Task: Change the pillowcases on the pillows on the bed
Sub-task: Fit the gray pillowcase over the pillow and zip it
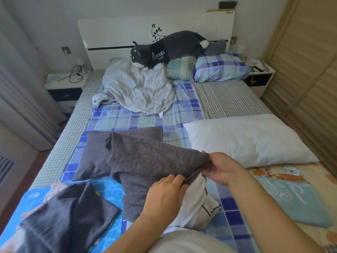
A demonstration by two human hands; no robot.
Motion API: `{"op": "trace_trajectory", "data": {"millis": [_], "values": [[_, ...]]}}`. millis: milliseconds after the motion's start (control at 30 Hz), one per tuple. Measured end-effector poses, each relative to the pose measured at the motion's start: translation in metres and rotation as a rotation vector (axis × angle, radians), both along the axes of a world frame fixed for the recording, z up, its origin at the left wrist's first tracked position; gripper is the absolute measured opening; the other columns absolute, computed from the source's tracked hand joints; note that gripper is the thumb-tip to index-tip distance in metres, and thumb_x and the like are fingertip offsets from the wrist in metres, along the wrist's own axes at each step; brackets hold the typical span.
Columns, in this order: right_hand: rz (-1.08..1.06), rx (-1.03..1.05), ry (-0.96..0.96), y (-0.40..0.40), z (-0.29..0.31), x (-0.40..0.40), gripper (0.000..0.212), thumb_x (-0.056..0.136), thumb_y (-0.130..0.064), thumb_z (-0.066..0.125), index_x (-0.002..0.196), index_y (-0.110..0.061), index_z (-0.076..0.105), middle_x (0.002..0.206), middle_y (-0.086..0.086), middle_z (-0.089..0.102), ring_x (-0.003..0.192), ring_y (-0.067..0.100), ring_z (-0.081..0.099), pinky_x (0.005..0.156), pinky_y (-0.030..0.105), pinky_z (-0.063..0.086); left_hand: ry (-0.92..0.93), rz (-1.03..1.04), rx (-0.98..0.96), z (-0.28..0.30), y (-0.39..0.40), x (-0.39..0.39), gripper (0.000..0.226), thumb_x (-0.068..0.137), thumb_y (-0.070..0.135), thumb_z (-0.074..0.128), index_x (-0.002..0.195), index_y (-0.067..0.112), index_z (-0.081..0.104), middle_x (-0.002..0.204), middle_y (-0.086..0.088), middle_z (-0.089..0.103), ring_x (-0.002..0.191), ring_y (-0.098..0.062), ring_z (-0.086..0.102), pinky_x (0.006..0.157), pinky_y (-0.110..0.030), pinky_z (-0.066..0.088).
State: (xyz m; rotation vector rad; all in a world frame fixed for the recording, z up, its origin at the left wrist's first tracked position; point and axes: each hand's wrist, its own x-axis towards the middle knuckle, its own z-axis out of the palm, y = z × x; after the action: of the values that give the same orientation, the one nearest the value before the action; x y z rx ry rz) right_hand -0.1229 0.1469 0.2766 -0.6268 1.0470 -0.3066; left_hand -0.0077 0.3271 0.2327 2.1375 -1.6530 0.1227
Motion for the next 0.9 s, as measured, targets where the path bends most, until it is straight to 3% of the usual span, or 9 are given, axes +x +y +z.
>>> {"op": "trace_trajectory", "data": {"millis": [100, 200, 333, 400, 533, 667, 767, 833, 900], "values": [[-0.032, 0.176, -0.122, 0.014, -0.002, -0.006, 0.021, 0.099, -0.003, 0.046, 0.107, 0.006, 0.063, 0.097, 0.023, 0.07, 0.082, 0.032, 0.072, 0.065, 0.041, 0.063, -0.038, 0.104, -0.033, 0.001, 0.007, 0.006, 0.024, 0.096, 0.048, 0.045, 0.084, 0.029, 0.054, 0.073, 0.01, 0.056, 0.065, -0.017, 0.057, 0.053, -0.035, 0.044], [-0.073, 0.257, -0.292, 0.027, 0.009, -0.003, 0.033, 0.082, -0.003, 0.066, 0.115, 0.003, 0.065, 0.108, 0.022, 0.07, 0.092, 0.031, 0.074, 0.076, 0.043, 0.062, -0.09, 0.185, 0.004, 0.002, 0.012, 0.006, 0.024, 0.091, 0.051, 0.051, 0.09, 0.027, 0.055, 0.083, 0.006, 0.052, 0.077, -0.021, 0.051, 0.066, -0.038, 0.045], [-0.111, 0.234, -0.44, 0.034, 0.05, 0.01, 0.011, 0.082, -0.008, 0.056, 0.086, -0.008, 0.066, 0.081, 0.009, 0.068, 0.084, 0.023, 0.067, 0.088, 0.039, 0.055, -0.061, 0.319, -0.102, 0.001, 0.022, 0.029, 0.017, 0.073, 0.026, 0.059, 0.086, 0.019, 0.05, 0.084, -0.003, 0.048, 0.077, -0.029, 0.045, 0.066, -0.041, 0.04], [-0.158, 0.197, -0.453, 0.034, 0.076, 0.014, 0.013, 0.08, -0.007, 0.055, 0.078, -0.006, 0.067, 0.085, 0.01, 0.071, 0.093, 0.025, 0.067, 0.099, 0.041, 0.048, 0.008, 0.393, -0.13, 0.0, 0.023, 0.049, 0.02, 0.064, 0.013, 0.056, 0.08, 0.016, 0.045, 0.081, -0.007, 0.048, 0.074, -0.034, 0.045, 0.061, -0.043, 0.039], [-0.263, 0.096, -0.292, 0.012, 0.069, 0.022, 0.017, 0.096, -0.005, 0.053, 0.097, 0.001, 0.068, 0.098, 0.015, 0.072, 0.096, 0.027, 0.067, 0.081, 0.041, 0.06, 0.114, 0.499, -0.007, -0.015, 0.01, 0.074, 0.03, 0.067, 0.001, 0.065, 0.079, 0.013, 0.04, 0.087, -0.011, 0.047, 0.078, -0.038, 0.048, 0.05, -0.046, 0.041], [-0.396, -0.032, 0.044, -0.014, 0.043, -0.01, 0.024, 0.094, -0.027, 0.065, 0.105, -0.006, 0.065, 0.09, 0.005, 0.071, 0.099, 0.024, 0.066, 0.079, 0.03, 0.053, 0.061, 0.415, 0.062, -0.035, 0.009, 0.083, 0.033, 0.068, -0.003, 0.064, 0.078, 0.016, 0.039, 0.081, -0.01, 0.051, 0.073, -0.037, 0.049, 0.046, -0.041, 0.039], [-0.487, 0.092, -0.162, -0.031, 0.031, -0.04, 0.025, 0.105, -0.016, 0.041, 0.111, -0.003, 0.061, 0.112, 0.013, 0.072, 0.126, 0.029, 0.057, 0.089, 0.041, 0.053, 0.155, 0.251, -0.026, -0.034, 0.0, 0.071, 0.027, 0.07, 0.0, 0.058, 0.083, 0.02, 0.045, 0.081, -0.006, 0.054, 0.071, -0.035, 0.052, 0.055, -0.04, 0.04], [-0.487, 0.185, -0.149, -0.03, 0.036, -0.049, 0.029, 0.106, -0.018, 0.039, 0.121, -0.005, 0.06, 0.127, 0.018, 0.065, 0.124, 0.035, 0.057, 0.1, 0.051, 0.047, 0.211, 0.066, -0.046, -0.024, -0.02, 0.043, 0.02, 0.077, 0.007, 0.057, 0.095, 0.017, 0.058, 0.092, -0.003, 0.06, 0.081, -0.03, 0.058, 0.062, -0.038, 0.047], [-0.388, 0.204, -0.122, -0.014, 0.034, -0.046, 0.024, 0.103, -0.023, 0.045, 0.114, -0.006, 0.059, 0.119, 0.018, 0.067, 0.111, 0.035, 0.061, 0.092, 0.055, 0.046, 0.22, -0.087, -0.061, -0.018, -0.045, 0.016, 0.02, 0.086, 0.017, 0.061, 0.106, 0.018, 0.063, 0.101, 0.001, 0.063, 0.09, -0.022, 0.06, 0.067, -0.034, 0.05]]}}
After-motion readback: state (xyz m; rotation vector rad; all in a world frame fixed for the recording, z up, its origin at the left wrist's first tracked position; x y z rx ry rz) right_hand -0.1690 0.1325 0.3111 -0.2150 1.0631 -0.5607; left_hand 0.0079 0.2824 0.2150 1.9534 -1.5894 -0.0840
